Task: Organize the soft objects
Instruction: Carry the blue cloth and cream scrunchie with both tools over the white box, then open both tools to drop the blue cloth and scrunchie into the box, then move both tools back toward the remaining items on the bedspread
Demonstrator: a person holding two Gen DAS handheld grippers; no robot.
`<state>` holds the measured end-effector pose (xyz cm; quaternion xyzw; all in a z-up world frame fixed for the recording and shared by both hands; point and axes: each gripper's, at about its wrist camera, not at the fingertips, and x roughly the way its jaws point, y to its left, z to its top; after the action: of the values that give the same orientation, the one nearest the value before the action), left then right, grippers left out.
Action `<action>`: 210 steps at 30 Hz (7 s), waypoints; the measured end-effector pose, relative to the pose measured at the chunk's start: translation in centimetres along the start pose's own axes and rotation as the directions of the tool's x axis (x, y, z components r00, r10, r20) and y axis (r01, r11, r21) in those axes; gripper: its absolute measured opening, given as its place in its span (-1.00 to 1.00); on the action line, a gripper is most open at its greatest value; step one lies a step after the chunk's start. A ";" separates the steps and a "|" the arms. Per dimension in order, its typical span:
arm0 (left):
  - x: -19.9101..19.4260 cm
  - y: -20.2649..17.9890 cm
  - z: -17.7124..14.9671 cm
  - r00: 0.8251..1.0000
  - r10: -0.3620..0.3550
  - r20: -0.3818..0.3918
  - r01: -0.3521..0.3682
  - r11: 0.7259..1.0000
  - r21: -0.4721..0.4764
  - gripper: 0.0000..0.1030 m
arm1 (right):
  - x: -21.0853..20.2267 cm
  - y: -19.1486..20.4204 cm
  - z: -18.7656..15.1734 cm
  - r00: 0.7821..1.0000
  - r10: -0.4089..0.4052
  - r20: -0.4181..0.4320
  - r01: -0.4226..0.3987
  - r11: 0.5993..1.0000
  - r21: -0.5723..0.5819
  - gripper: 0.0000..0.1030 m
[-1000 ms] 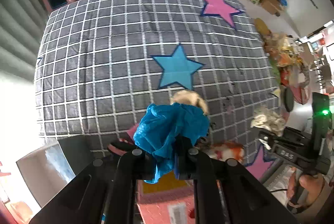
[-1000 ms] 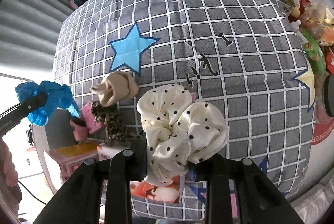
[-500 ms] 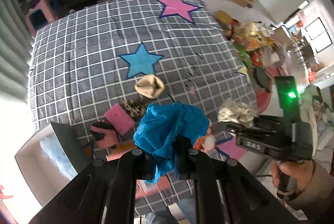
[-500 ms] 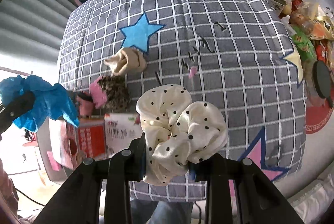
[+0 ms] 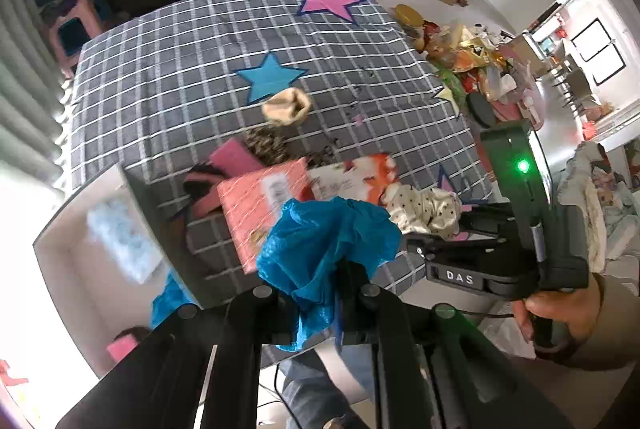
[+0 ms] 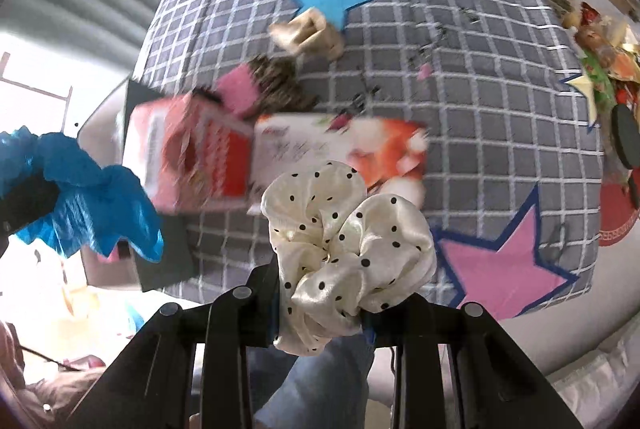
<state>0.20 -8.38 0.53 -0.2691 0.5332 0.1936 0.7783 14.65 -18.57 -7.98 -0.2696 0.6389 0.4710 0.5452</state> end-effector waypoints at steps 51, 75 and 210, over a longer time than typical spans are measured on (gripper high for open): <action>-5.2 16.1 -16.3 0.953 0.302 0.039 -0.234 0.809 -0.540 -0.75 | 2.0 28.6 1.8 0.993 0.055 -0.100 -0.105 0.781 -0.616 -0.41; -5.1 16.1 -16.1 0.950 0.311 0.032 -0.249 0.814 -0.525 -0.75 | 1.9 29.0 2.0 0.993 0.064 -0.103 -0.113 0.786 -0.607 -0.41; 5.6 12.2 5.8 0.980 0.056 -0.193 -0.132 0.904 -0.406 0.99 | 6.7 -0.1 15.4 0.990 -0.040 -0.132 0.045 0.999 0.030 0.98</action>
<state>-0.75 4.88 -5.62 -0.4190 0.5589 0.3157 0.6422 19.85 -3.64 -13.84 -0.3044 0.6752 0.4299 0.5163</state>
